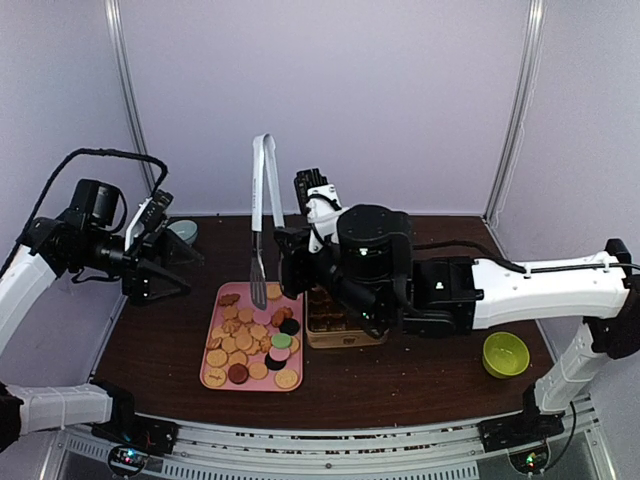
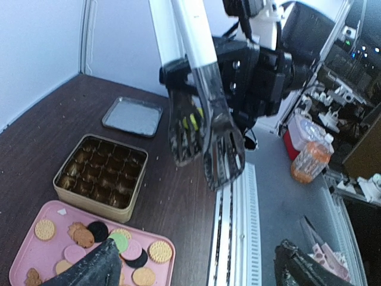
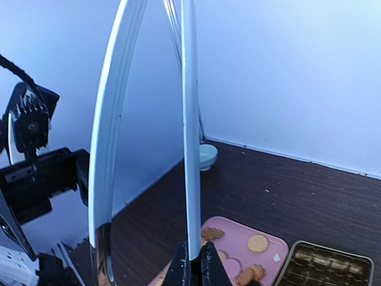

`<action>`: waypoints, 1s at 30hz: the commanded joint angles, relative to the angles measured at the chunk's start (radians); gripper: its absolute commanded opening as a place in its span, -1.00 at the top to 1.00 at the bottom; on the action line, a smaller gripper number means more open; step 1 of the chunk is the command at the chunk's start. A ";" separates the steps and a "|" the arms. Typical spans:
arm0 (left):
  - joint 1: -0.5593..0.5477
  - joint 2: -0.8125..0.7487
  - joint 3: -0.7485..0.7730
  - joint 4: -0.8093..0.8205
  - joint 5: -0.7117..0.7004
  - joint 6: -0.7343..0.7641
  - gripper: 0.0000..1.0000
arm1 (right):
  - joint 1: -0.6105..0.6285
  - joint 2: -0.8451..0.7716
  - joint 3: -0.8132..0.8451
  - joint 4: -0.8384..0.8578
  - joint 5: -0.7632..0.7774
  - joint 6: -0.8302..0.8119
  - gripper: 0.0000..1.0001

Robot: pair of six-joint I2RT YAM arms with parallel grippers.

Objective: Pack the cookies
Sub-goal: Pass from the right arm to the left

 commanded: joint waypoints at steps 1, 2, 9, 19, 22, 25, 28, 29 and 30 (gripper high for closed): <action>-0.018 -0.080 -0.072 0.480 0.118 -0.490 -0.81 | -0.026 0.067 0.017 0.351 -0.154 0.094 1.00; -0.030 -0.092 -0.086 0.552 0.118 -0.560 -0.79 | -0.028 0.085 0.031 0.381 -0.180 0.098 1.00; -0.130 -0.049 -0.095 0.609 0.125 -0.693 -0.59 | -0.034 0.171 0.083 0.554 -0.248 0.106 1.00; -0.139 -0.031 -0.111 0.607 0.142 -0.744 -0.03 | -0.045 0.197 0.065 0.682 -0.311 0.102 1.00; -0.156 -0.019 -0.102 0.607 0.169 -0.770 0.15 | -0.045 0.212 0.074 0.692 -0.314 0.098 1.00; -0.166 -0.017 -0.093 0.607 0.190 -0.783 0.32 | -0.044 0.230 0.079 0.699 -0.327 0.098 1.00; -0.167 -0.016 -0.090 0.607 0.216 -0.783 0.62 | -0.045 0.238 0.076 0.702 -0.343 0.106 1.00; -0.167 -0.015 -0.090 0.607 0.224 -0.781 0.71 | -0.044 0.237 0.072 0.702 -0.348 0.107 1.00; -0.166 -0.013 -0.090 0.606 0.233 -0.779 0.82 | -0.045 0.235 0.067 0.700 -0.358 0.107 1.00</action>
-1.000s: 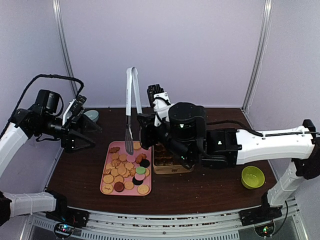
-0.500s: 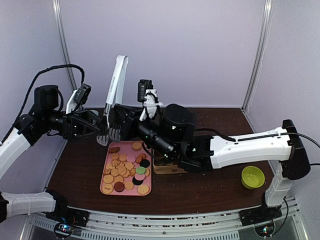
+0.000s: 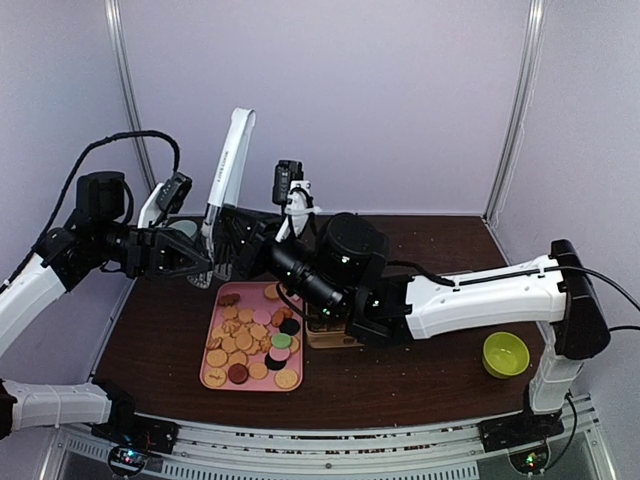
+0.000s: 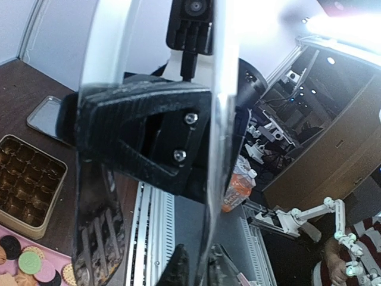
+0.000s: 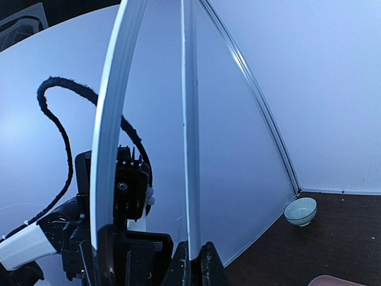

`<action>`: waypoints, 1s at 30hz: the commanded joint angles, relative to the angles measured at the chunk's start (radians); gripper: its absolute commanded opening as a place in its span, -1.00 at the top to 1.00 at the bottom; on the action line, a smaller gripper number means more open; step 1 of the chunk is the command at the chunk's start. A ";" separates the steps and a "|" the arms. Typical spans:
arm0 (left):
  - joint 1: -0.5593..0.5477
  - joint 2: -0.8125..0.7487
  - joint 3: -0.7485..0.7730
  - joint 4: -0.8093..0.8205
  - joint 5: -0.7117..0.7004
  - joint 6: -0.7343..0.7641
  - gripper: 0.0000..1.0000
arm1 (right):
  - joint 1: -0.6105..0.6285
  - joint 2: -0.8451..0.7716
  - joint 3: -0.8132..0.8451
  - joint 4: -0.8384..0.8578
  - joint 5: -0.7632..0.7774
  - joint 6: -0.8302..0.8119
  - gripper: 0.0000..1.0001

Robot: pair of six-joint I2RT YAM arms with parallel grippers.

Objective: Pack the cookies
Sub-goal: Pass from the right arm to the left, then pass from the left arm to the right

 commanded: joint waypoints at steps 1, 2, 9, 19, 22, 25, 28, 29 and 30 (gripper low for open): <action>-0.005 0.003 0.009 0.036 0.062 0.002 0.95 | -0.004 -0.007 0.016 0.039 -0.062 0.007 1.00; -0.004 0.005 0.015 0.016 0.059 0.022 1.00 | -0.008 -0.016 0.010 0.024 -0.083 0.010 1.00; -0.004 0.052 0.111 -0.374 -0.031 0.450 1.00 | -0.158 -0.155 -0.105 -0.138 -0.536 0.128 -0.45; -0.042 0.137 0.170 -0.769 -0.182 0.915 1.00 | -0.272 -0.261 -0.102 -0.404 -0.872 0.092 -0.83; -0.050 0.151 0.185 -0.818 -0.206 0.971 1.00 | -0.275 -0.224 -0.027 -0.502 -0.923 0.061 -0.83; -0.051 0.163 0.199 -0.861 -0.217 1.019 1.00 | -0.278 -0.192 0.023 -0.562 -0.940 0.041 -0.78; -0.054 0.163 0.196 -0.876 -0.225 1.043 1.00 | -0.283 -0.168 0.050 -0.572 -0.967 0.046 -0.72; -0.057 0.160 0.193 -0.880 -0.227 1.051 1.00 | -0.283 -0.159 0.060 -0.580 -0.977 0.044 -0.70; -0.060 0.160 0.191 -0.886 -0.232 1.063 1.00 | -0.285 -0.152 0.073 -0.587 -0.988 0.044 -0.68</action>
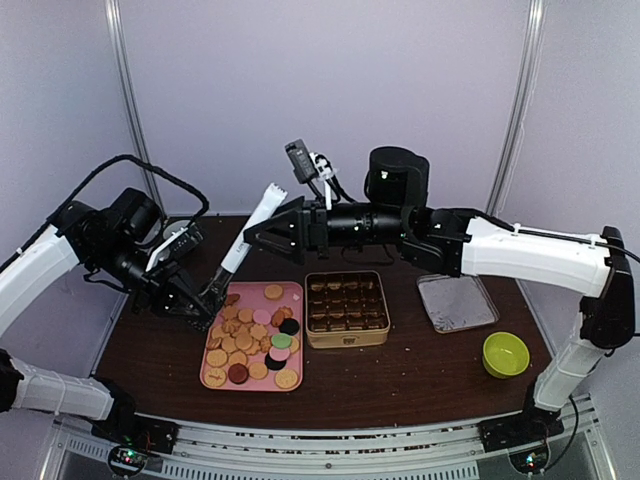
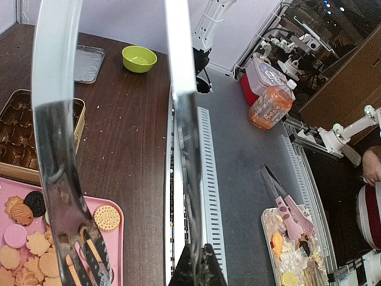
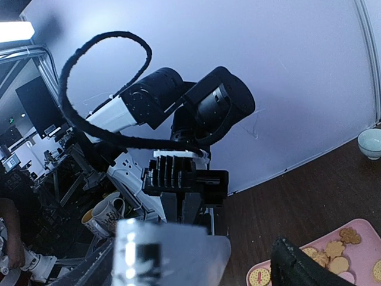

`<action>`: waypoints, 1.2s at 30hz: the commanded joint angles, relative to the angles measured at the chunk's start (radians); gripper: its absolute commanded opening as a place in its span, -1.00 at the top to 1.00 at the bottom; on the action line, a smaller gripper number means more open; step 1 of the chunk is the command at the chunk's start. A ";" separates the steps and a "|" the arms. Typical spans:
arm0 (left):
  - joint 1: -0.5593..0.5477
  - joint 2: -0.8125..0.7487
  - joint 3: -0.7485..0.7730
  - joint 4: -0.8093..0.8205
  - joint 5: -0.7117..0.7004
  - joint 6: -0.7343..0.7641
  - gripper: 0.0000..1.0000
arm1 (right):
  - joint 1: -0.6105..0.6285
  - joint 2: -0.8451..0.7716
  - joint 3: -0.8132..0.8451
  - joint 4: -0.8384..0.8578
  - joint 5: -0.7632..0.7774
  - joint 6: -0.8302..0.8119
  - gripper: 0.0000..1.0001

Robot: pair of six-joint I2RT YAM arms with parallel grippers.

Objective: Pack the cookies
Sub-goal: Pass from the left arm to the right

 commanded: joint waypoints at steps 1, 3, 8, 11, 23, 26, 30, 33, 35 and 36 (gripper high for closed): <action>-0.015 -0.004 0.022 -0.053 -0.013 0.107 1.00 | -0.014 0.042 0.063 -0.071 -0.085 -0.016 -0.66; -0.020 0.002 0.023 -0.073 -0.018 0.128 1.00 | -0.022 0.058 0.083 -0.078 -0.108 -0.016 -0.62; -0.023 0.016 0.034 -0.086 -0.019 0.141 1.00 | -0.019 0.119 0.139 -0.052 -0.173 0.037 -0.46; -0.023 0.022 0.046 -0.086 -0.017 0.144 1.00 | 0.000 0.148 0.161 -0.052 -0.191 0.044 -0.37; -0.024 0.028 0.049 -0.097 -0.008 0.153 1.00 | 0.012 0.090 0.085 0.070 -0.101 0.075 0.10; -0.023 0.027 0.058 -0.096 -0.016 0.154 1.00 | 0.011 0.072 0.070 0.117 -0.087 0.093 0.17; -0.022 0.033 0.079 -0.090 -0.038 0.136 1.00 | 0.011 0.054 0.035 0.121 -0.047 0.093 0.25; -0.022 0.038 0.087 -0.068 -0.076 0.096 0.42 | 0.012 0.031 -0.003 0.104 0.009 0.074 0.25; -0.023 0.032 0.094 -0.053 -0.117 0.070 0.02 | 0.014 0.010 -0.032 0.079 0.062 0.048 0.25; -0.021 0.025 0.096 -0.035 -0.150 0.046 -0.07 | 0.016 -0.005 -0.053 0.068 0.097 0.031 0.26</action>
